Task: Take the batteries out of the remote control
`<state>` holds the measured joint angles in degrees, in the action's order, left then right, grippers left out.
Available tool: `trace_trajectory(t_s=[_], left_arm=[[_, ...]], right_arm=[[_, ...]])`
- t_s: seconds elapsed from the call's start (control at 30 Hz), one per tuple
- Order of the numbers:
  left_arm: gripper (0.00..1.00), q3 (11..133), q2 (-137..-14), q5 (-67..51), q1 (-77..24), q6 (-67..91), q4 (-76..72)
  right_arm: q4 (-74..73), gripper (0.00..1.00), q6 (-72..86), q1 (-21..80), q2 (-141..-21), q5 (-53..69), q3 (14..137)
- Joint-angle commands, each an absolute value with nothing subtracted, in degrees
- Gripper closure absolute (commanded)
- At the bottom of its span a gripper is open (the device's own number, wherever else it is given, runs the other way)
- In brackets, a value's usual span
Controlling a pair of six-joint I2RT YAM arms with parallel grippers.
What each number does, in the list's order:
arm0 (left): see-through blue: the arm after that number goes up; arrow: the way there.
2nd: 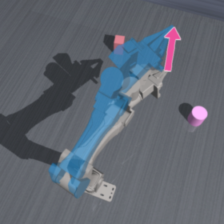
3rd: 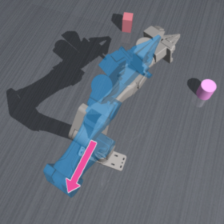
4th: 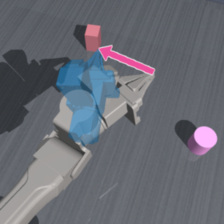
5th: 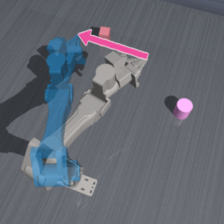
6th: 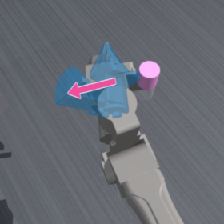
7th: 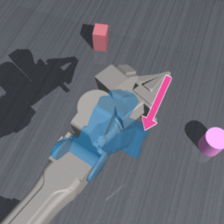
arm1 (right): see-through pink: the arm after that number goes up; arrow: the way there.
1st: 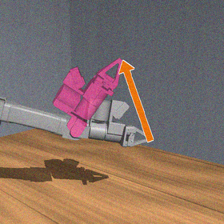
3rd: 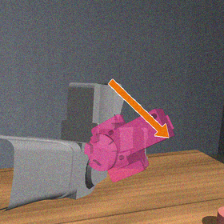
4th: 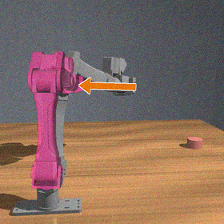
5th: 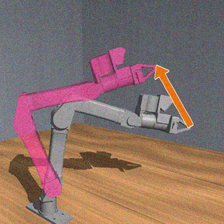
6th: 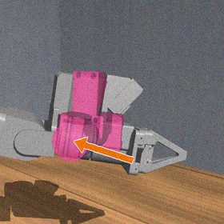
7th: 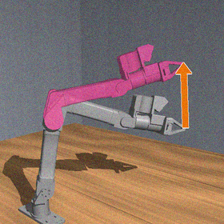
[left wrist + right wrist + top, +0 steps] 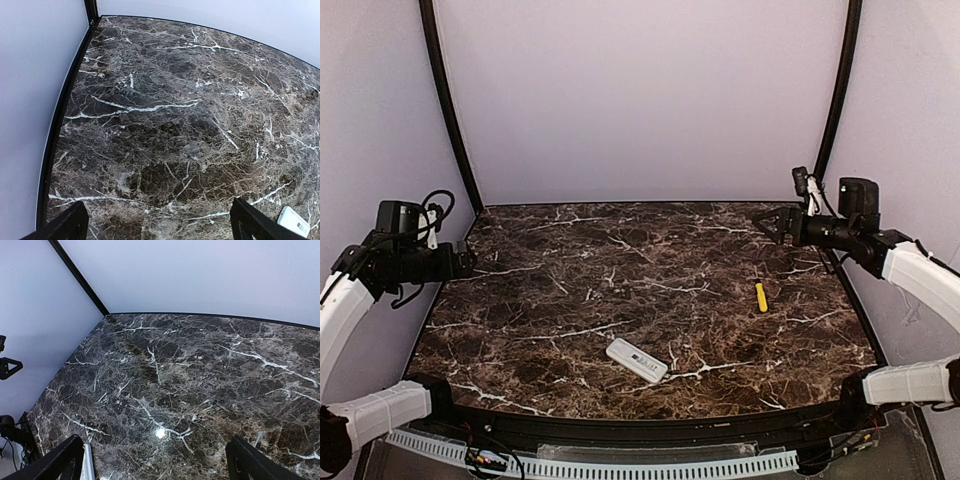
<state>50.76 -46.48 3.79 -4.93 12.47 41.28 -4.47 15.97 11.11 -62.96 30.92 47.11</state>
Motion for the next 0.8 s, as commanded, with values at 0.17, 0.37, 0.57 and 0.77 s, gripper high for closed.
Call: trace_trajectory(t_s=[0.17, 0.37, 0.57, 0.77], left_arm=[[0.00, 49.14, -47.15, -4.99, -4.72, 10.64, 38.31], [0.00, 48.52, -47.81, -7.31, -4.72, 10.93, 37.62], [0.00, 48.30, -47.74, -7.66, -4.75, 11.32, 37.47], [0.00, 48.06, -47.79, -8.34, -4.77, 11.36, 37.25]], right_arm=[[-11.89, 0.01, 9.49, 20.62, -62.13, 28.23, 48.26], [-12.13, 0.01, 7.38, 30.36, -63.55, 23.00, 47.79], [-10.98, 0.01, 5.09, 40.06, -66.77, 18.43, 47.68], [-11.44, 0.01, 2.24, 49.60, -72.77, 12.25, 49.17]])
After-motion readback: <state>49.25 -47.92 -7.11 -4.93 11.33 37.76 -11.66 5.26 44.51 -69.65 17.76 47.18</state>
